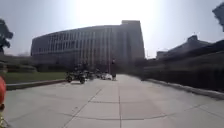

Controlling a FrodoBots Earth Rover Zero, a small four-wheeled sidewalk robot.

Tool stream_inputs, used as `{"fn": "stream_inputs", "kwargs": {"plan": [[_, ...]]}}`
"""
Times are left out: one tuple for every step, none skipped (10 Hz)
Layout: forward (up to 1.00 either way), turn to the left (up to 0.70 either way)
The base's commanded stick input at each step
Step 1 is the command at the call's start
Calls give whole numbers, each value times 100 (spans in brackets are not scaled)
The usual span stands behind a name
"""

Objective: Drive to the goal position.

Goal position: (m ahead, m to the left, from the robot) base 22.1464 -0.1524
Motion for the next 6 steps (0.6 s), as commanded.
{"fn": "stream_inputs", "kwargs": {"plan": [[70, -1], [70, -1], [70, -1], [70, -1], [70, -1], [70, -1]]}}
